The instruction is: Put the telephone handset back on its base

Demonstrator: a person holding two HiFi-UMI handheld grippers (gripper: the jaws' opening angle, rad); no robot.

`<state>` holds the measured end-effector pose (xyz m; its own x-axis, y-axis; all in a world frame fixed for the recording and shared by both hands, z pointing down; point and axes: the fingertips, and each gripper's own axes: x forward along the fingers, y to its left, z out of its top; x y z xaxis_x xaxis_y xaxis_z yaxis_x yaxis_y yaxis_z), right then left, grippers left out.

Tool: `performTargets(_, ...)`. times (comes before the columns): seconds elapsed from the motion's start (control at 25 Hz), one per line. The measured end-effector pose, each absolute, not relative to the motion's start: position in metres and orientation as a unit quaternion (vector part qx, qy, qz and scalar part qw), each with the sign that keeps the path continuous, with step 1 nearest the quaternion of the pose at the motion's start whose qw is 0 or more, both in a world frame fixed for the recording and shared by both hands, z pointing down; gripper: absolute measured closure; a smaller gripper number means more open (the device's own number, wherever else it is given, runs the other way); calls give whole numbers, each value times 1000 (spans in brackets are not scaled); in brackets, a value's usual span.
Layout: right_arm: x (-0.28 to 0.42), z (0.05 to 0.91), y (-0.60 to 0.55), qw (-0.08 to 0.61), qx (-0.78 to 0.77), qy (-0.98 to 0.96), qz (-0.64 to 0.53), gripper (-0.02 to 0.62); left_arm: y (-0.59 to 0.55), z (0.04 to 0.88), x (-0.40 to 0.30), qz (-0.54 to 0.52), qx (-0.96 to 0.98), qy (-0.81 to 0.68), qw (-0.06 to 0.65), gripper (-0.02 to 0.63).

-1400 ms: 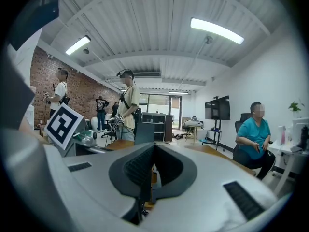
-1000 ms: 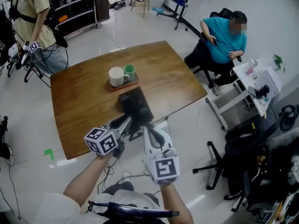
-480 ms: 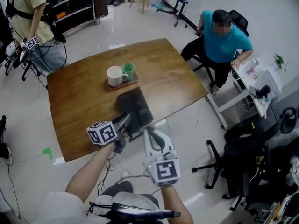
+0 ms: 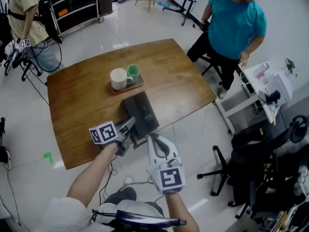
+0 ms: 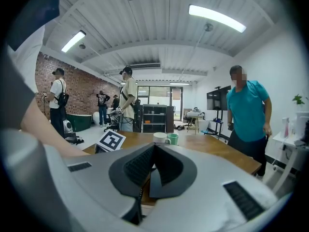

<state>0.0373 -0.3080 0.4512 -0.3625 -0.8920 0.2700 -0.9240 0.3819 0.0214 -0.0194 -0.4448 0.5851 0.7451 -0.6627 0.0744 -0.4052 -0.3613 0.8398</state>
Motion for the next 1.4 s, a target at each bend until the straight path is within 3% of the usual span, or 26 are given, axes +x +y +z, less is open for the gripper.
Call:
performTargets(0.72, 32, 458, -316, 128, 543, -827, 72, 591, -456, 600, -22, -171, 791, -283, 514, 541)
performTargets(1.4, 24, 452, -317, 121, 538, -831, 70, 591, -455, 599, -35, -159, 796, -333, 481, 515)
